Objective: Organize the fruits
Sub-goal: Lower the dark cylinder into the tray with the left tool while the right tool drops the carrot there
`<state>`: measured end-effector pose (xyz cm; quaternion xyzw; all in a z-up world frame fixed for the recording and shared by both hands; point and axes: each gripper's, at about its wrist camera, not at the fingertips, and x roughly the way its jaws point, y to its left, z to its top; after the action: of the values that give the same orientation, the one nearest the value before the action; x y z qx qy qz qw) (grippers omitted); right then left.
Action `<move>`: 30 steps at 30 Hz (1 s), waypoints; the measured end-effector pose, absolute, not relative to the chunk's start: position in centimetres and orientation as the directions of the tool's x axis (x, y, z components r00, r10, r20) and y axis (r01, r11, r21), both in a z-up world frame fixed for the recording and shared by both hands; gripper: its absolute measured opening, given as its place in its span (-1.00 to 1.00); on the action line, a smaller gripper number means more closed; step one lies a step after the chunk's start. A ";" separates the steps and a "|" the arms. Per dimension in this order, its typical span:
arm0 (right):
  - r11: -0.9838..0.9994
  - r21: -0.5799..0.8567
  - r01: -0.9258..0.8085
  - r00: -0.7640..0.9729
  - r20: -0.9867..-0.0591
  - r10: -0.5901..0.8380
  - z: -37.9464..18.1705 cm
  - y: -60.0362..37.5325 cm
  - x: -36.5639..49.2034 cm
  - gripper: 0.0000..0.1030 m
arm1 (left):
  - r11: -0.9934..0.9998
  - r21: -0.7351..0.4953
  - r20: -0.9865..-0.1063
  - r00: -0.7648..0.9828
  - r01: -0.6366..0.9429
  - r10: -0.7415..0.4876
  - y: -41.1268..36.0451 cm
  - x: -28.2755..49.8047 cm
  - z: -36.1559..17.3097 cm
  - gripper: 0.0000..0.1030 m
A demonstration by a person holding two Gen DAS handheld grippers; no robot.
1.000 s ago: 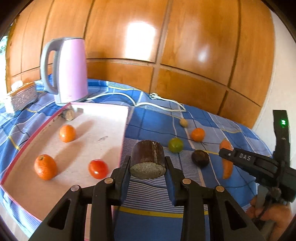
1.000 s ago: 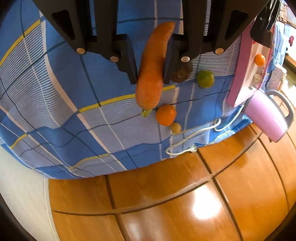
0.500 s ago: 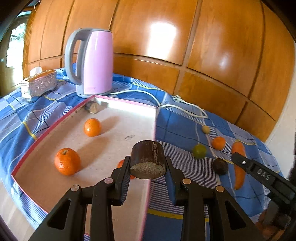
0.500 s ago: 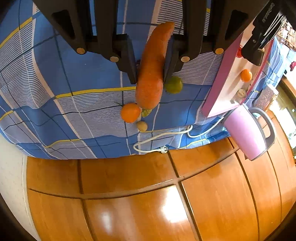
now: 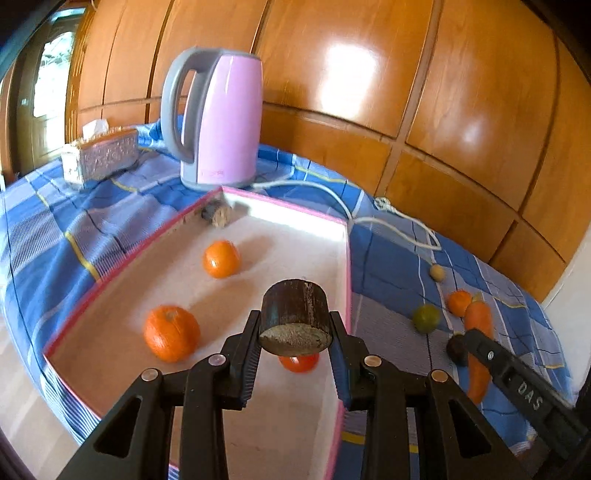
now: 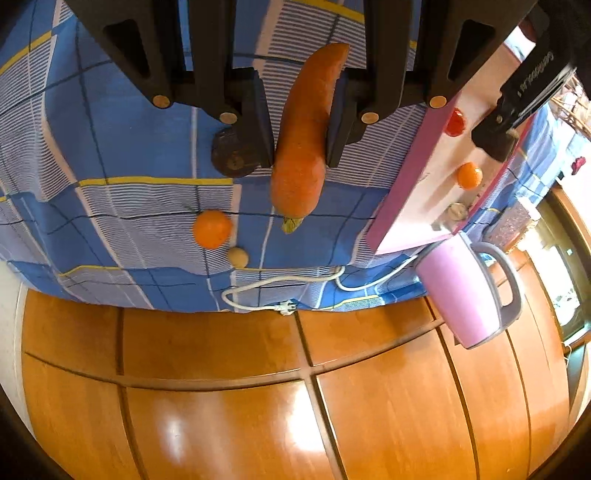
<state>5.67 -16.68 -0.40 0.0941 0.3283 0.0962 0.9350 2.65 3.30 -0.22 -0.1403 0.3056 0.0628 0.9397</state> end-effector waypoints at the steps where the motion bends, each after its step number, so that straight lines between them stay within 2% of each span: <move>1: 0.961 0.246 -0.123 0.764 -0.594 0.250 -0.3 -16.4 5.6 -0.45 | 0.955 -0.212 -0.583 0.811 -0.208 0.047 3.7 2.8 0.2 -0.33; 4: 0.959 0.234 -0.160 0.761 -0.589 0.271 0.0 -14.5 5.5 -0.45 | 0.947 -0.214 -0.575 0.815 -0.242 0.078 5.3 3.1 0.6 -0.34; 8: 0.951 0.205 -0.231 0.746 -0.591 0.308 0.2 -11.2 5.3 -0.45 | 0.913 -0.265 -0.619 0.781 -0.309 0.085 7.0 3.6 -0.6 -0.34; 13: 0.934 0.168 -0.316 0.742 -0.570 0.353 0.6 -7.8 4.9 -0.44 | 0.904 -0.262 -0.609 0.785 -0.338 0.116 7.2 3.3 -0.7 -0.33; 17: 0.919 0.186 -0.347 0.740 -0.549 0.390 0.8 -6.6 5.5 -0.44 | 0.875 -0.290 -0.621 0.772 -0.387 0.136 8.1 3.4 -1.2 -0.33; 30: 0.862 0.241 -0.447 0.696 -0.511 0.504 1.2 -4.0 9.4 -0.44 | 0.833 -0.270 -0.606 0.758 -0.484 0.243 9.2 3.4 -1.2 -0.33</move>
<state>9.38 -3.99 1.23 0.0491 0.2918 0.2585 0.9196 3.35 9.22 -1.23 -0.2101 0.2858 0.1989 0.9136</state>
